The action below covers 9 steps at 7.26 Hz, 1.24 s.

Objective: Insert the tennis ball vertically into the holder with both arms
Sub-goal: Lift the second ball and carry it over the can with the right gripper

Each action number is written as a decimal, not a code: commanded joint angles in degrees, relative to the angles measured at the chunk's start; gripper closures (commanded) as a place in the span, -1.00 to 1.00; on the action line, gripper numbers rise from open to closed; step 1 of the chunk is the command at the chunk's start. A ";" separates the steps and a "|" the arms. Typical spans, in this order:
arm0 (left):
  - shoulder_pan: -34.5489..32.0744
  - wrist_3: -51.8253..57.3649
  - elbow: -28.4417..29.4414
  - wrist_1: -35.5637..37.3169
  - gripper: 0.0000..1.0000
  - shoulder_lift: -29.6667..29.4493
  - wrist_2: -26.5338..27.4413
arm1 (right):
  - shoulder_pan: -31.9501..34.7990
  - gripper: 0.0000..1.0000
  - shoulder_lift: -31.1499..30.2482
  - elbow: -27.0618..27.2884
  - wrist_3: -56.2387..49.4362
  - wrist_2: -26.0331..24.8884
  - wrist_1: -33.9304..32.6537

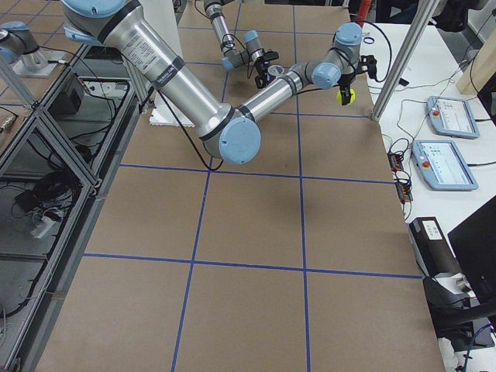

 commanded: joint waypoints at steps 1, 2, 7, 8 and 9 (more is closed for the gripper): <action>0.06 0.00 0.06 0.05 -0.98 0.00 0.00 | -5.55 1.00 3.78 3.94 8.30 0.18 -1.15; 0.06 -0.09 0.06 0.05 -0.98 0.00 0.00 | -7.40 1.00 4.84 6.57 9.99 0.09 -3.85; 0.06 0.00 0.15 0.05 -0.98 0.17 0.00 | -20.06 1.00 9.24 9.49 10.18 -8.26 -15.19; 0.06 0.00 0.15 0.05 -0.98 0.26 0.00 | -20.51 1.00 9.15 10.89 10.18 -8.18 -17.22; -0.03 0.00 0.15 0.05 -0.98 0.26 0.00 | -21.03 1.00 8.80 12.12 10.09 -8.09 -18.63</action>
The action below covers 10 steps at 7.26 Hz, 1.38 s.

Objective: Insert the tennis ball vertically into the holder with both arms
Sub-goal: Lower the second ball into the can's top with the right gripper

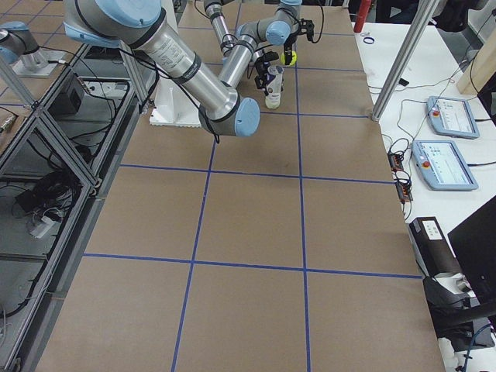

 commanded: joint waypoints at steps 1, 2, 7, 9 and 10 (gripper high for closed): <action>-0.06 0.00 -0.07 0.00 -0.98 0.04 0.00 | -1.46 1.00 -0.53 2.71 0.02 -0.03 -3.70; -0.06 -0.08 0.02 -0.09 -0.98 0.04 0.00 | -1.64 1.00 -0.62 2.90 0.02 -0.12 -3.98; -0.06 -0.08 0.02 -0.09 -0.98 0.04 0.00 | -1.99 -0.13 -1.68 2.90 -0.07 -0.03 -3.98; -0.06 -0.08 0.02 -0.09 -0.98 0.04 0.00 | -2.08 -0.96 -1.76 3.16 -0.07 -0.03 -3.98; -0.06 -0.08 0.02 -0.09 -0.98 0.04 0.00 | -2.08 -0.97 -1.76 3.34 0.02 0.06 -4.07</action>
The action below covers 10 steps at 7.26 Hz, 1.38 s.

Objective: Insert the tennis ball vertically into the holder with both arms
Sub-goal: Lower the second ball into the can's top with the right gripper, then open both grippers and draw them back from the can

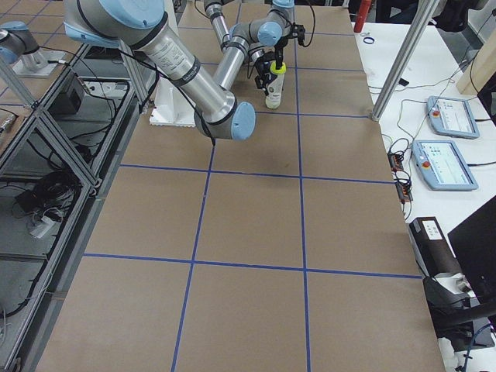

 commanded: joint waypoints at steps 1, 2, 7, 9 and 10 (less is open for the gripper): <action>-0.09 0.00 -0.09 0.00 -0.98 0.00 0.00 | -0.03 -0.97 -0.03 0.20 0.07 0.09 -0.07; -0.09 0.00 -0.09 0.08 -0.98 0.00 0.00 | -0.03 -0.97 -0.12 0.55 0.07 0.09 -0.15; -0.35 -0.09 -0.79 0.00 -0.98 1.57 -0.44 | 0.85 -0.97 -0.64 4.59 -0.02 0.18 -4.11; -0.70 -0.09 -4.64 0.00 -0.98 5.77 -0.88 | 1.73 -0.97 -1.25 4.59 -0.02 0.18 -4.11; -1.05 -0.09 -7.27 0.08 -0.98 7.97 -0.96 | 2.60 -0.97 -1.87 4.59 -0.19 0.26 -4.11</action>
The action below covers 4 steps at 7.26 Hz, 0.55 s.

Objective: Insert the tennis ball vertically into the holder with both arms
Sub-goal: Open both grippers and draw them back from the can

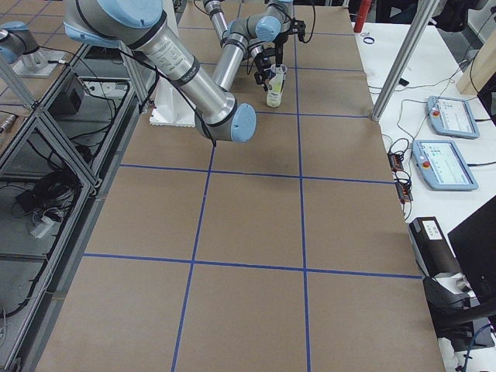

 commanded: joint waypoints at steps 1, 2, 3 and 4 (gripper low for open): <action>-0.77 0.00 -5.73 0.15 -0.98 5.92 -1.82 | 1.66 -0.97 -1.61 0.12 -0.48 0.14 -0.02; -2.34 0.00 -8.28 0.16 -0.98 8.39 -4.70 | 2.62 -0.97 -2.67 0.12 -0.92 0.23 -0.02; -4.09 0.00 -11.70 0.59 -0.98 11.46 -6.65 | 4.29 -0.97 -3.81 0.12 -1.10 0.40 -0.02; -7.59 -0.35 -13.30 1.12 -0.98 12.62 -11.97 | 6.74 -0.97 -5.91 0.12 -3.37 0.49 -0.02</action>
